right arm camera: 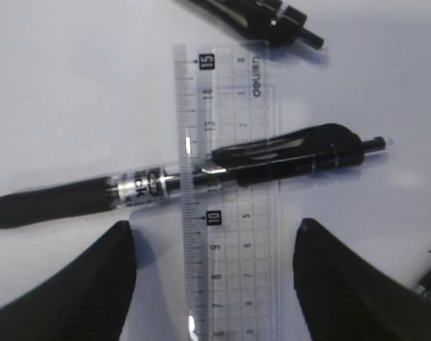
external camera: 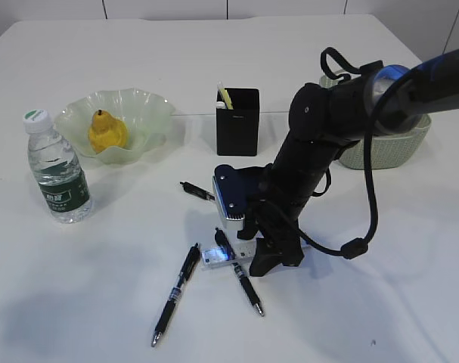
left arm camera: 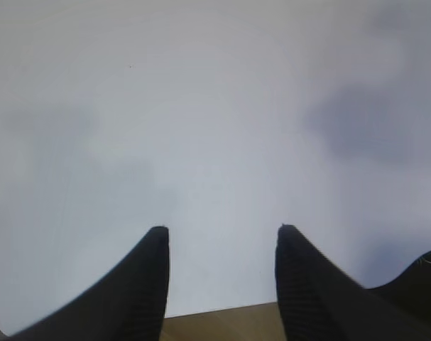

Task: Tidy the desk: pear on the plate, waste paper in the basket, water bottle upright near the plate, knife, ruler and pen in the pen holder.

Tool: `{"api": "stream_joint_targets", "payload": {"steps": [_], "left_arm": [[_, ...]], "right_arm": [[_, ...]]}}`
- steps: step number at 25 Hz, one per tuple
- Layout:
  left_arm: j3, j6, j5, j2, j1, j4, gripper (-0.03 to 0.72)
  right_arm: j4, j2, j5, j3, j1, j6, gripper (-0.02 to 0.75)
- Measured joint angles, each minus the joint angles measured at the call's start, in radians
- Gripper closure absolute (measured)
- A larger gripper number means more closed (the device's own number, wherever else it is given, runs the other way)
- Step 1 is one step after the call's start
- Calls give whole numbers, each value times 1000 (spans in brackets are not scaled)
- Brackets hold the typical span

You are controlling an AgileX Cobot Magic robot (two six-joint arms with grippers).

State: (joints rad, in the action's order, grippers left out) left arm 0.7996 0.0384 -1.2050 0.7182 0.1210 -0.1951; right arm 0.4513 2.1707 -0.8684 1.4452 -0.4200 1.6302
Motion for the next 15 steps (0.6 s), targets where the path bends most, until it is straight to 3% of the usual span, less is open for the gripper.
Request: {"api": "stream_joint_targets", "payload": {"steps": [15], "left_arm": [[0,0,0,0,0,0,347]], "right_arm": [[0,0,0,0,0,-6,192]]}}
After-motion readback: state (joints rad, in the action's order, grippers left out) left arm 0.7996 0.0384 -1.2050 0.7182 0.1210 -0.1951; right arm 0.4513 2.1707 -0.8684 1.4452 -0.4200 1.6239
